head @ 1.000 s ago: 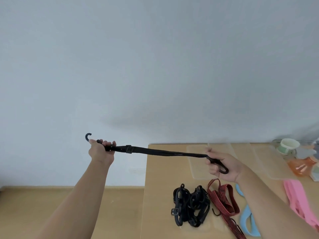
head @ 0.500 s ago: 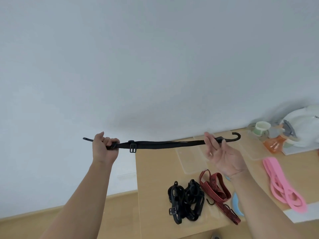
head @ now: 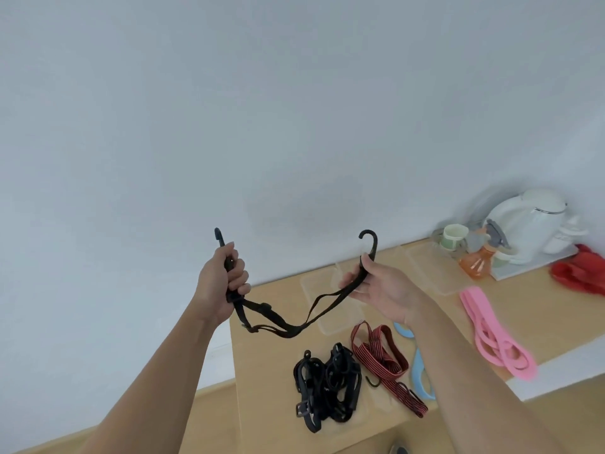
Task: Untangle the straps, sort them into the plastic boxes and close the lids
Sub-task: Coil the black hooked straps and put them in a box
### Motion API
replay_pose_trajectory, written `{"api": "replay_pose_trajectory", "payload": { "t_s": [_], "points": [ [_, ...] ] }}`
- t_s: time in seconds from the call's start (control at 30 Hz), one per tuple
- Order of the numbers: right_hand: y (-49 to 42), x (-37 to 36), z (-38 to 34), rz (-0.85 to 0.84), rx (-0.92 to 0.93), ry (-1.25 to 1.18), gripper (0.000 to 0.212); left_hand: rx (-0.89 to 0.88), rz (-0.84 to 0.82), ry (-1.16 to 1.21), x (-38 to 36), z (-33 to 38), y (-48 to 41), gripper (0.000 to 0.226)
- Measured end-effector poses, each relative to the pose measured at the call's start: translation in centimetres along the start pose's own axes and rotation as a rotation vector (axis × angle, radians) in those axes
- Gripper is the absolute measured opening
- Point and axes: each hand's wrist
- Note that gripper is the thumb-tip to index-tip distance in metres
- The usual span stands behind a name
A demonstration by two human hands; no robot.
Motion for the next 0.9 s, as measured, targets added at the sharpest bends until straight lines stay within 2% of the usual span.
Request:
{"api": "replay_pose_trajectory", "payload": {
  "t_s": [0.13, 0.3, 0.47, 0.57, 0.63, 0.7, 0.77, 0.83, 0.9],
  "points": [
    [0.3, -0.9, 0.2, 0.033, 0.037, 0.006, 0.012, -0.011, -0.06, 0.004, -3.2, 0.1, 1.0, 0.028],
    [0.7, -3.5, 1.3, 0.052, 0.181, 0.208, 0.024, -0.013, -0.145, 0.06, -8.3, 0.3, 2.3, 0.033],
    [1.1, -5.1, 2.0, -0.031, 0.286, 0.351, 0.008, -0.066, -0.146, -0.02, -13.6, 1.0, 3.7, 0.041],
    [1.8, -4.5, 1.1, -0.041, 0.288, 0.351, 0.011, -0.112, -0.07, -0.146, -15.5, 0.9, 3.7, 0.041],
    [2.3, -3.8, 0.4, -0.029, 0.291, 0.351, 0.004, -0.162, -0.032, -0.238, -16.1, 0.6, 3.5, 0.041],
    [2.6, -3.1, -0.1, -0.028, 0.312, 0.361, 0.017, -0.192, -0.015, -0.31, -16.4, 0.4, 3.5, 0.041],
    [2.8, -2.7, -0.6, -0.037, 0.329, 0.362, 0.019, -0.196, -0.028, -0.33, -17.0, 0.5, 3.7, 0.041],
    [2.8, -2.4, -1.0, -0.054, 0.33, 0.369, 0.005, -0.194, -0.048, -0.304, -17.7, 0.6, 3.7, 0.039],
    [2.6, -2.5, -1.3, -0.059, 0.351, 0.384, 0.011, -0.193, -0.064, -0.282, -18.8, 0.7, 4.0, 0.037]
  ]
}}
Point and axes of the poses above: each hand's wrist, its own y-axis away from the middle knuckle, its own x-axis out of the back of the hand, z = x × y, and after that the axes turned 15 degrees about -y, right-handed
